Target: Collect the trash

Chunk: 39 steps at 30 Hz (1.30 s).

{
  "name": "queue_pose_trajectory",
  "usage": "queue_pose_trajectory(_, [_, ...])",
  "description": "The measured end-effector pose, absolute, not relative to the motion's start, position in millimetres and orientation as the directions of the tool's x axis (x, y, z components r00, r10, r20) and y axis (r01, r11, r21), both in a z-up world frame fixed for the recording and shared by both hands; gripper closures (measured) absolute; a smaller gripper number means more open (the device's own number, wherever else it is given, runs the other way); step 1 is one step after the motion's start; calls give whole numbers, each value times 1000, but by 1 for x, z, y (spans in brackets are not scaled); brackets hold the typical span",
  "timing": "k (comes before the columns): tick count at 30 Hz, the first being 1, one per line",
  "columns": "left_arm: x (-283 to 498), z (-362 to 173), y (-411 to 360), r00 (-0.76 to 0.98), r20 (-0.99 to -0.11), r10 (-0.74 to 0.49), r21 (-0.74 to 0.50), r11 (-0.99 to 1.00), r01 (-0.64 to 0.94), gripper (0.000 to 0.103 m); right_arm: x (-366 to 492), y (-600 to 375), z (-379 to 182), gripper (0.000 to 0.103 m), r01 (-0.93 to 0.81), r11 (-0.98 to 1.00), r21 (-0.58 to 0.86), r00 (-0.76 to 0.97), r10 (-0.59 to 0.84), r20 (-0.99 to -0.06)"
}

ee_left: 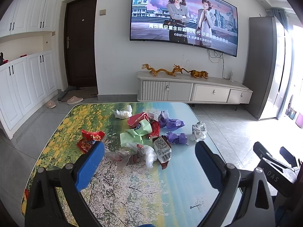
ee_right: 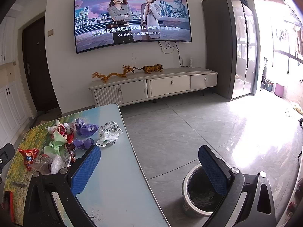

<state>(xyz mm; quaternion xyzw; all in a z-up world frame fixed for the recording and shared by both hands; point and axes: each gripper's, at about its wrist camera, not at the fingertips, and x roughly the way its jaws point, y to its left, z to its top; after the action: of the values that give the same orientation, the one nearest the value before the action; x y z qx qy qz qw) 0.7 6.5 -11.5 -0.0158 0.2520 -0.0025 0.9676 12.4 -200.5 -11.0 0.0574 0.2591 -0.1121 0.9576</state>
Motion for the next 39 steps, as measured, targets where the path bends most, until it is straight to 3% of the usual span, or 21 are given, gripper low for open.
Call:
queue_pose_trajectory(16, [5,-10,2,869,-494,-38,-59,998,10,6,13,-204,-9,0,247,967,61,844,-184,-503])
queue_pose_trajectory(29, [26,-18,11,849,-525,-55,-69,997,22,6,25,-205,-20,0,254,965,67,814,-176,-554])
queue_pose_trajectory(39, [64,-30,58,821,-571,9,-57,997,-50,6,48,-212,-23,0,170,978,124,785,-58,-616])
